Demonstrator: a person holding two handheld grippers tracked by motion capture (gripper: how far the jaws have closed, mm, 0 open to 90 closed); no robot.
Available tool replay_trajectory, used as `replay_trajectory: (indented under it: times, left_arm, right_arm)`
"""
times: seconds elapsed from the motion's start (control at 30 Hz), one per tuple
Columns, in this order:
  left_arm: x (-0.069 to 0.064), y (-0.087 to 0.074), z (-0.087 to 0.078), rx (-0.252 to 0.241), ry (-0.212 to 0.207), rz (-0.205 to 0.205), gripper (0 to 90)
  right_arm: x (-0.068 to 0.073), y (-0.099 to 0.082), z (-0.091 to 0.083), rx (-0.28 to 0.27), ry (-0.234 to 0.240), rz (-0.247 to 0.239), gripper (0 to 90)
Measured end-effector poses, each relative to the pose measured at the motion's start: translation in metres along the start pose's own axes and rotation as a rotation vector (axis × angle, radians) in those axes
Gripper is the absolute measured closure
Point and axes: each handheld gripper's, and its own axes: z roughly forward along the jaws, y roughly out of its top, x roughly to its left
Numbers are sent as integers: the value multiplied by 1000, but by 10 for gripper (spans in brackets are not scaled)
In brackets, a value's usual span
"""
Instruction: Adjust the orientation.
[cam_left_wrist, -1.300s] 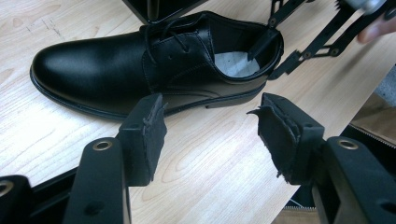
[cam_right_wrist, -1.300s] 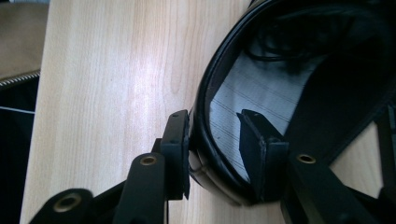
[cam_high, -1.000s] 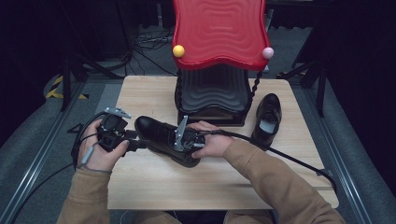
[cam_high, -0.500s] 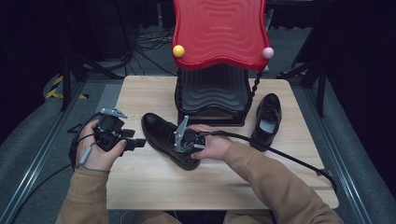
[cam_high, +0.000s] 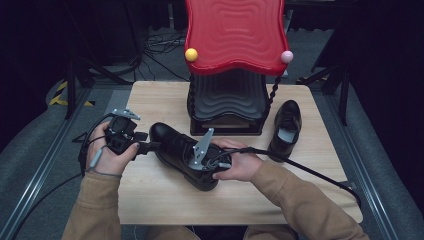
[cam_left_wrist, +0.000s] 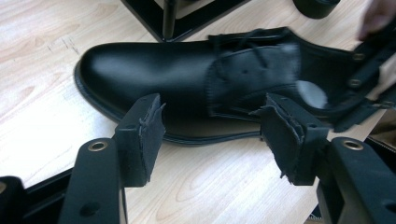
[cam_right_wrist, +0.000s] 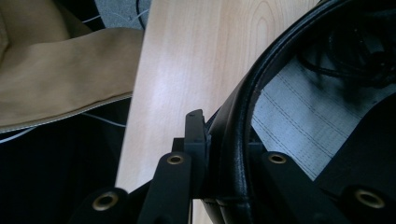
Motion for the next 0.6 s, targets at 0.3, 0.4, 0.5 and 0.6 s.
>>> replay_trajectory:
  times: [0.3, 0.4, 0.5, 0.6]
  left_arm:
    - [0, 5, 0, -9, 1, 1, 403]
    - [1, 6, 0, -12, 0, 1, 402]
    - [1, 8, 2, -14, 2, 7, 402]
    - [0, 9, 3, -12, -7, 9, 402]
  right_arm:
    - [26, -11, -32, -20, -32, 21, 795]
    - [32, -15, -41, -19, -46, 25, 793]
    - [36, -20, -45, -15, -56, 35, 793]
    - [38, -27, -46, -8, -60, 51, 792]
